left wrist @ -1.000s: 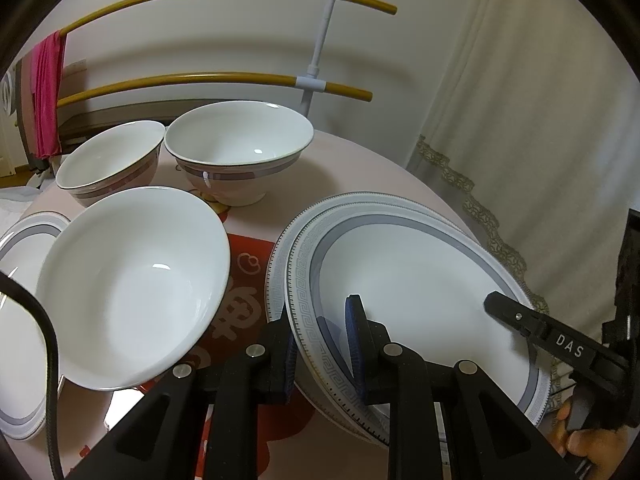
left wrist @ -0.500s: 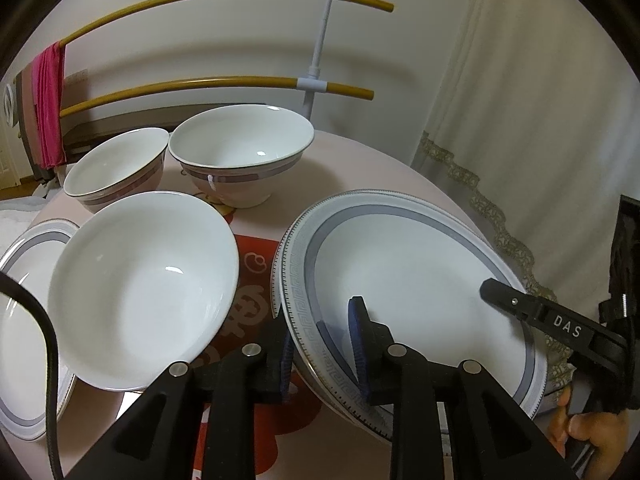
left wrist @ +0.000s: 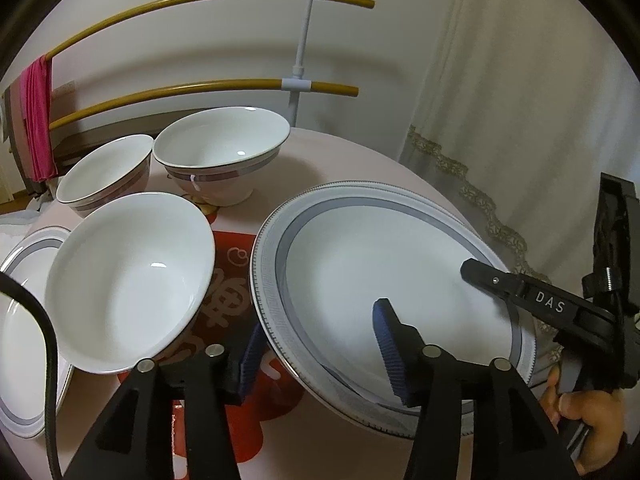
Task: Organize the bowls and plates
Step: 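Lower the plate onto the other plate and open the right gripper, then move the right gripper to another grey-rimmed plate and pinch its rim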
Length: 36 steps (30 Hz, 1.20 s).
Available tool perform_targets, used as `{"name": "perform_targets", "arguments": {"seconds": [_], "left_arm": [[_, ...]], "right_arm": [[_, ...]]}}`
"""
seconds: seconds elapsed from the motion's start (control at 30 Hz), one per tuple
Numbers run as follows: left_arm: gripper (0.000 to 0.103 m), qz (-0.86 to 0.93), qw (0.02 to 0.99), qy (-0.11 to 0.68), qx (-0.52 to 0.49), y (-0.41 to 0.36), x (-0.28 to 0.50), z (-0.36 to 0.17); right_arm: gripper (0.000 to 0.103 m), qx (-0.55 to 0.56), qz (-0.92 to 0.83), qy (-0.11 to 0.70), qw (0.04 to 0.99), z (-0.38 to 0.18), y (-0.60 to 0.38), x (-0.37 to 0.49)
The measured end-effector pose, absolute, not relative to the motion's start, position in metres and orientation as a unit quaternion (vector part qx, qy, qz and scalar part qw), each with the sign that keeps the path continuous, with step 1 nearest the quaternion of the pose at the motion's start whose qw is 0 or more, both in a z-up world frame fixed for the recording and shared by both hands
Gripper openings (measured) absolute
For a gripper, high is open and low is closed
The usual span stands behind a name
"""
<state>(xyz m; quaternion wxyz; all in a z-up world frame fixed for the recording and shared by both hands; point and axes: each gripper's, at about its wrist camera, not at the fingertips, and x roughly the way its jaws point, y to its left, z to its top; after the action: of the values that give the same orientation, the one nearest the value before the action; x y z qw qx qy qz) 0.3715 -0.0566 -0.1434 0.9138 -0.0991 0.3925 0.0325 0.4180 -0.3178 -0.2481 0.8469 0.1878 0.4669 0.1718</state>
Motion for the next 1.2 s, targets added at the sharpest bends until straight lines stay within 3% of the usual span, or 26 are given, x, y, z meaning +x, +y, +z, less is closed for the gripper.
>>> {"name": "perform_targets", "arguments": {"seconds": [0.07, 0.6, 0.9, 1.2], "left_arm": [[0.061, 0.039, 0.91, 0.4, -0.099, -0.055, 0.371, -0.145], [0.062, 0.038, 0.911, 0.399, -0.093, -0.053, 0.357, -0.136], [0.064, 0.025, 0.923, 0.372, -0.093, -0.046, 0.33, -0.116], [0.069, 0.019, 0.942, 0.324, -0.088, -0.013, 0.277, -0.088]], "right_arm": [[0.022, 0.191, 0.173, 0.465, 0.847, -0.248, -0.319, 0.418], [0.021, 0.185, 0.163, 0.469, 0.848, -0.247, -0.319, 0.416], [0.044, 0.145, 0.106, 0.469, 0.864, -0.221, -0.311, 0.383], [0.049, 0.137, 0.114, 0.434, 0.883, -0.171, -0.273, 0.321]]}}
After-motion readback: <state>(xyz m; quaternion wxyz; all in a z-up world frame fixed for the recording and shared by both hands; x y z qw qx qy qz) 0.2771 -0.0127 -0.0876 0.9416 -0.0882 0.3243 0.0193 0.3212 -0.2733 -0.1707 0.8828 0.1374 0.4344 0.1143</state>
